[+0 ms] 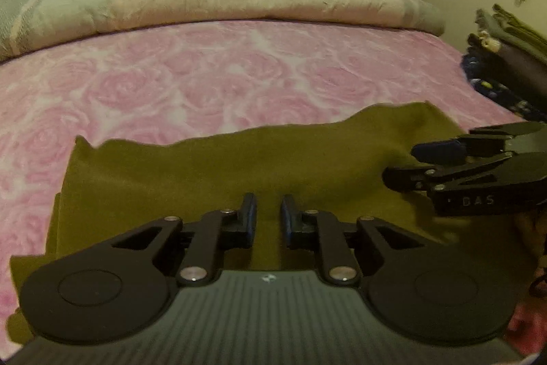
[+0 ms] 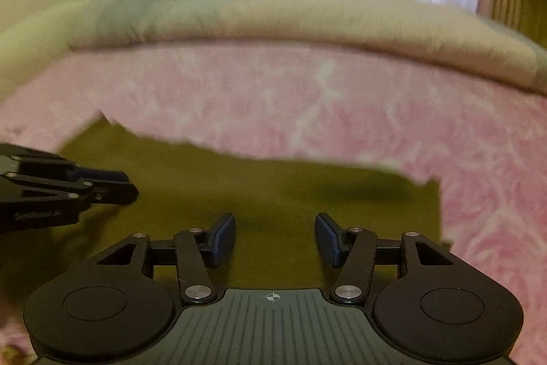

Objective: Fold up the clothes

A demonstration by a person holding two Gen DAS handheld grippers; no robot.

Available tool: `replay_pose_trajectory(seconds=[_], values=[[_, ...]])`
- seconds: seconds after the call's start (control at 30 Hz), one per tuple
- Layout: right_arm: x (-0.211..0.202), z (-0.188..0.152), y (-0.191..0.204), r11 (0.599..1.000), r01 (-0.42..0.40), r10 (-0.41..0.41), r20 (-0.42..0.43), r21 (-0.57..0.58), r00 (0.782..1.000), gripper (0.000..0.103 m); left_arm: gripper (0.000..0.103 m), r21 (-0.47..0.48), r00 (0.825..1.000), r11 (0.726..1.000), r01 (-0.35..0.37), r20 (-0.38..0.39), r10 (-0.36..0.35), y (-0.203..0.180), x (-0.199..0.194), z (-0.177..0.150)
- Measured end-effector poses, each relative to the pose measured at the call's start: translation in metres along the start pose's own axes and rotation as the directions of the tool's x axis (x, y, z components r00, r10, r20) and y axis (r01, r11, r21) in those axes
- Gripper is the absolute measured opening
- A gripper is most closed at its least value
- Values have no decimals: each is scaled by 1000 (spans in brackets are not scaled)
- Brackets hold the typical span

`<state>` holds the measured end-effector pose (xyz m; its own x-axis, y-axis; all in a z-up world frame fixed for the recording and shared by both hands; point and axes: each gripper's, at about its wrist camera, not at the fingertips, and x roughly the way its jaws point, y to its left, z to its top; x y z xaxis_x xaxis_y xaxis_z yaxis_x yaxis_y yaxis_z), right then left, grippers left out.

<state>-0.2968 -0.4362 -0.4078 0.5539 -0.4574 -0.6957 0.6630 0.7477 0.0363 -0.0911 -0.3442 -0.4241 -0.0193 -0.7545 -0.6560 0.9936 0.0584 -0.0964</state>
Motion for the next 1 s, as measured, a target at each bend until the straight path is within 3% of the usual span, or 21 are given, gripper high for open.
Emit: replay_pose_trajectory(seconds=[0.2, 0.3, 0.37, 0.47, 0.53, 0.63, 0.73, 0.77, 0.83, 0.93, 1.0], values=[[-17, 6, -5, 996, 42, -44, 32, 74, 998, 55, 15, -69, 997, 997, -46, 55, 50, 7, -24, 6], [-33, 3, -1, 997, -4, -3, 85, 80, 996, 55, 15, -84, 995, 995, -52, 77, 58, 12, -42, -4], [-30, -5, 2, 998, 5, -8, 55, 66, 998, 55, 12, -116, 994, 990, -78, 66, 86, 23, -54, -14], [-45, -23, -5, 993, 40, -47, 63, 108, 997, 55, 11, -240, 990, 968, -78, 93, 103, 51, -94, -33], [-71, -31, -10, 989, 27, -43, 108, 147, 993, 55, 11, -322, 984, 944, -76, 129, 123, 67, -130, -46], [-108, -47, -10, 983, -27, -1, 153, 179, 988, 55, 9, -365, 979, 927, -80, 148, 143, 71, -168, -65], [-124, -62, 9, 990, -63, 45, 140, 127, 989, 33, 9, -340, 988, 940, -39, 130, 89, 54, -180, -80], [-122, -67, 16, 992, -67, 53, 125, 110, 991, 33, 10, -327, 991, 945, -28, 117, 70, 48, -179, -84], [-118, -78, 29, 994, -69, 61, 91, 85, 994, 33, 9, -301, 991, 948, -106, 49, 126, 37, -165, -95], [-103, -93, 28, 995, 27, -30, 22, 95, 999, 33, 5, -325, 982, 929, -176, 3, 187, 34, -158, -113], [-105, -99, 21, 994, 61, -64, 27, 91, 998, 33, 5, -344, 979, 919, -191, 1, 204, 34, -163, -117]])
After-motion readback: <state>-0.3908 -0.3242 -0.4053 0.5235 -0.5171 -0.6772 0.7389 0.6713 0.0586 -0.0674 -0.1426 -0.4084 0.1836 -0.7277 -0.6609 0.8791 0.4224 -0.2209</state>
